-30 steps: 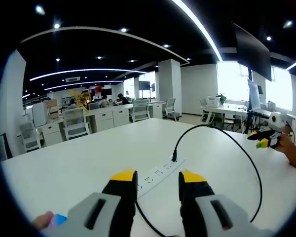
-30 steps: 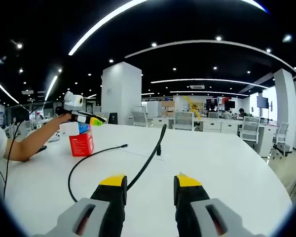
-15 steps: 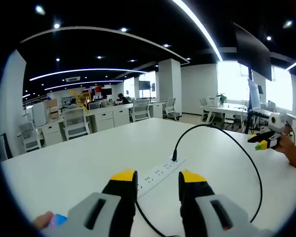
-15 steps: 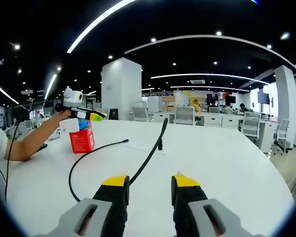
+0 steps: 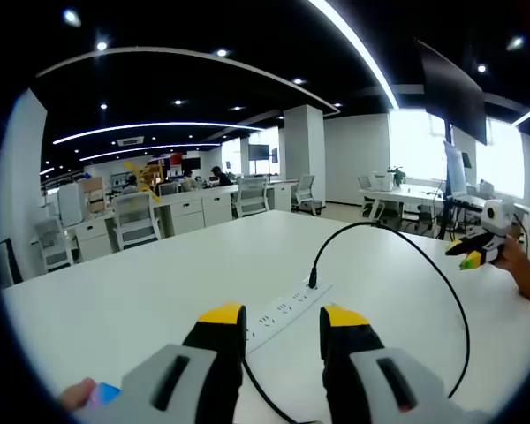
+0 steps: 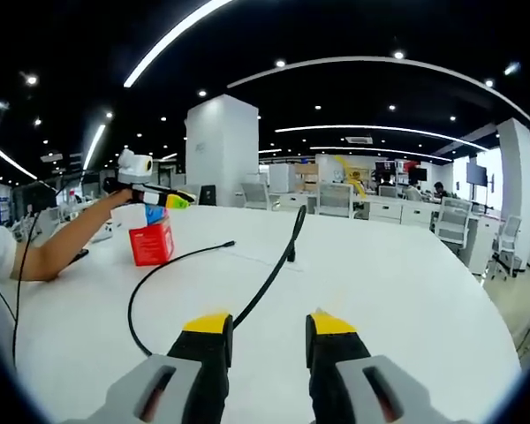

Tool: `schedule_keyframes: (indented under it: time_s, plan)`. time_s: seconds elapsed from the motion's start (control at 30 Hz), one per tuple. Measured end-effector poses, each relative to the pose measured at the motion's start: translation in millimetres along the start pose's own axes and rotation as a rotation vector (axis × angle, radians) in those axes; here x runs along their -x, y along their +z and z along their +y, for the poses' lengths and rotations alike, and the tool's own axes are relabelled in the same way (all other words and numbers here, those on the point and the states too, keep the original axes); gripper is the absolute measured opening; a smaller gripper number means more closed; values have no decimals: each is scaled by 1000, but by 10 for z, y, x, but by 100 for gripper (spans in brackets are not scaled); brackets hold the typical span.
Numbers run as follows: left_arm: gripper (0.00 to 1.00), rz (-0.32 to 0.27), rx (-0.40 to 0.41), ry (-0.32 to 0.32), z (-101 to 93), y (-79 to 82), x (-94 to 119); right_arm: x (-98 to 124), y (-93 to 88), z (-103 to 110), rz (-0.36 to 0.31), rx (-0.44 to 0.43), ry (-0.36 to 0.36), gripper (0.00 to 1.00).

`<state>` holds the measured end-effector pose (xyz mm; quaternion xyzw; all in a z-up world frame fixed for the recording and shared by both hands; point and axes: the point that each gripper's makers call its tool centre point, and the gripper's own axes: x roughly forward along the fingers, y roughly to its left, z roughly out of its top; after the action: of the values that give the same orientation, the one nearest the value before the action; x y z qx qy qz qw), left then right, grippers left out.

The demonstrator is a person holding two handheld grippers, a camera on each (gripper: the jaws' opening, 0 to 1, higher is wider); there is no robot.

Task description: Locate the USB plug end of the data cable currently connected to the USB port on the desk. Grip the plug, withdraw it from the port, and place it onto the desktop.

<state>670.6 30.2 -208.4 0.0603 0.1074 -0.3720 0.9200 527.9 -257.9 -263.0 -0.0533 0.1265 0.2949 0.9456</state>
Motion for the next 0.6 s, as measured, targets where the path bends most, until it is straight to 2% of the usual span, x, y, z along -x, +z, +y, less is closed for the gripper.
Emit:
schedule_keyframes:
  time_s: [0.23,0.6]
  plan:
    - [33,1,0,1,11,7,-8,0,47,109,8,32,17,36]
    - [33,-2,2,3,44,24,-24,12,77,158,-1,47,15,35]
